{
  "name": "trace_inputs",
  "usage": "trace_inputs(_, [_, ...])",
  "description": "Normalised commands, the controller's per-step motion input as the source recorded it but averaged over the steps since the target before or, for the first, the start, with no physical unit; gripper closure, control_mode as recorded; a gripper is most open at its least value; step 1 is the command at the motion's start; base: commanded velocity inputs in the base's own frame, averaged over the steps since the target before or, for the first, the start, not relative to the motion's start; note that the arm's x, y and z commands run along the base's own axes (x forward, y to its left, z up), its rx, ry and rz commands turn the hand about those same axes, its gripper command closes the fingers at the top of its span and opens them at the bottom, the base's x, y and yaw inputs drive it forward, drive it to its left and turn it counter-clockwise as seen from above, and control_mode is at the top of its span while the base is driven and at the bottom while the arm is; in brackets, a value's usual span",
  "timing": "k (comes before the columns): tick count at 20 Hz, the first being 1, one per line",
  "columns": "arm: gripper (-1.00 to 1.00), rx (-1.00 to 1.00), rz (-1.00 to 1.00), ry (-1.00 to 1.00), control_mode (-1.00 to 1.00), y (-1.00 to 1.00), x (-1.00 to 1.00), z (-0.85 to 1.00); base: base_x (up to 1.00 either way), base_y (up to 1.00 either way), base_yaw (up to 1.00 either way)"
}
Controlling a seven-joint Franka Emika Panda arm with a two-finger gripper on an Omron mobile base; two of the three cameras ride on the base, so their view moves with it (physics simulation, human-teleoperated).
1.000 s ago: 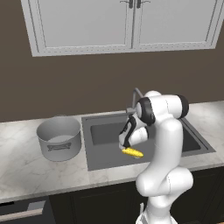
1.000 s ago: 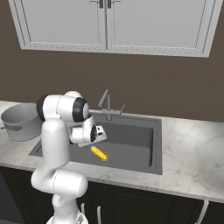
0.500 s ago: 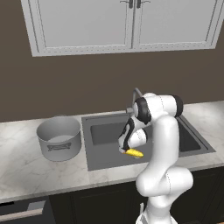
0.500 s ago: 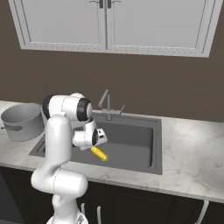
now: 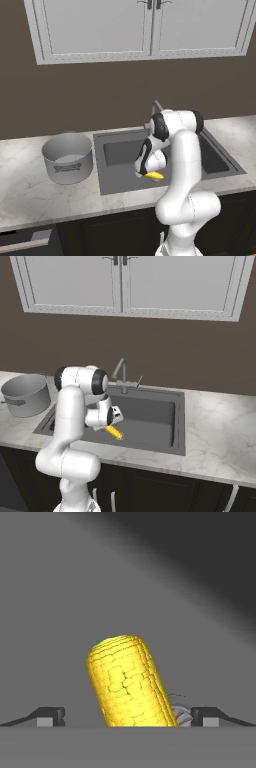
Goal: Dump the corn from the pot into the sink. Then turn on the water and wash the corn. Then turn off the water and put the corn back in the pot.
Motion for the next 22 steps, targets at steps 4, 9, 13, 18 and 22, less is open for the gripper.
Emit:
trace_inputs(4, [-1.0,0.0,0.02,0.0,-1.0,0.0,0.25,-0.22,0.0,0.0,0.0])
trace_inputs(9, [-1.0,0.0,0.01,0.01,-1.0,0.0,0.18,-0.22,0.0,0.0,0.0])
trace_inputs(13, [-1.0,0.0,0.0,0.01,-1.0,0.0,0.1,-0.23,0.0,0.0,0.0])
trace_inputs(18, [-1.0,0.0,0.0,0.01,-1.0,0.0,0.0,-0.16,0.0,0.0,0.0])
trace_inputs(22, [1.0,-0.05,0.0,0.0,-1.0,0.01,0.0,-0.07,0.0,0.0,0.0])
